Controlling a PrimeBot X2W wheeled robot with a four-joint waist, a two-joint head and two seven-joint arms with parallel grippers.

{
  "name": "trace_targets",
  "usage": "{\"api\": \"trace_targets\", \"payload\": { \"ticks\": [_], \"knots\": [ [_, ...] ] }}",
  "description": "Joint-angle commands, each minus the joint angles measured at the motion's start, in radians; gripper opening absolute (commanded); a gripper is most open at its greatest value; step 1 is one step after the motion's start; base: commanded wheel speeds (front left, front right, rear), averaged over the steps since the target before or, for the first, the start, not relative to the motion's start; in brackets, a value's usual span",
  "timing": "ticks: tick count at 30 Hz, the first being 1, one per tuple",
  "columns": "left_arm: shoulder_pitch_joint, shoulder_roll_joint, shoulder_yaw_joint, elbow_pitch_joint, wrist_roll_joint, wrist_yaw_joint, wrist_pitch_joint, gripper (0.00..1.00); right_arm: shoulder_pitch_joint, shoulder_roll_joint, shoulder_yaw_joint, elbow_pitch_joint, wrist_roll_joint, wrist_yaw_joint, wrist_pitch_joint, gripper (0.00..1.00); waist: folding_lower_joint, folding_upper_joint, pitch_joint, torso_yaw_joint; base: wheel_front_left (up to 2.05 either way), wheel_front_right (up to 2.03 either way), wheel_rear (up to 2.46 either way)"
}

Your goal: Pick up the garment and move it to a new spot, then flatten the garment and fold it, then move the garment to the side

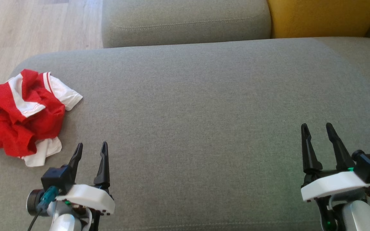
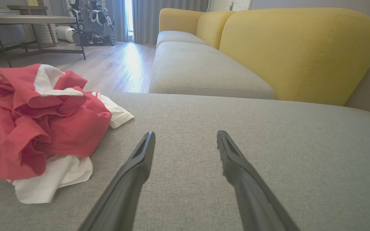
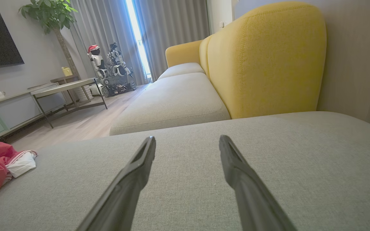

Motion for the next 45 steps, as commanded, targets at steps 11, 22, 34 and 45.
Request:
{"api": "trace_targets", "payload": {
  "ticks": [11,22,34,45],
  "knots": [
    [-0.054,-0.002,0.035,-0.032,-0.003,-0.006,-0.012,1.0,-0.017,-0.002,0.01,-0.047,-0.021,0.004,0.015,1.0,0.0,0.0,0.008,0.054,0.0,0.0,0.0],
    [-0.079,-0.002,0.048,-0.032,0.011,-0.004,-0.012,1.0,-0.017,0.0,0.036,-0.091,-0.045,0.004,0.042,1.0,0.0,0.0,0.022,0.246,0.0,0.0,0.0],
    [-0.089,-0.002,0.086,-0.046,0.016,-0.003,-0.012,1.0,-0.025,-0.002,0.073,-0.112,-0.06,0.004,0.063,1.0,0.0,0.0,0.037,0.48,0.0,0.0,0.0],
    [-0.086,-0.004,0.106,-0.054,0.017,-0.005,-0.012,1.0,-0.035,0.001,0.082,-0.11,-0.064,0.004,0.069,1.0,0.0,0.0,0.041,0.538,0.0,0.0,0.0]
  ]
}}
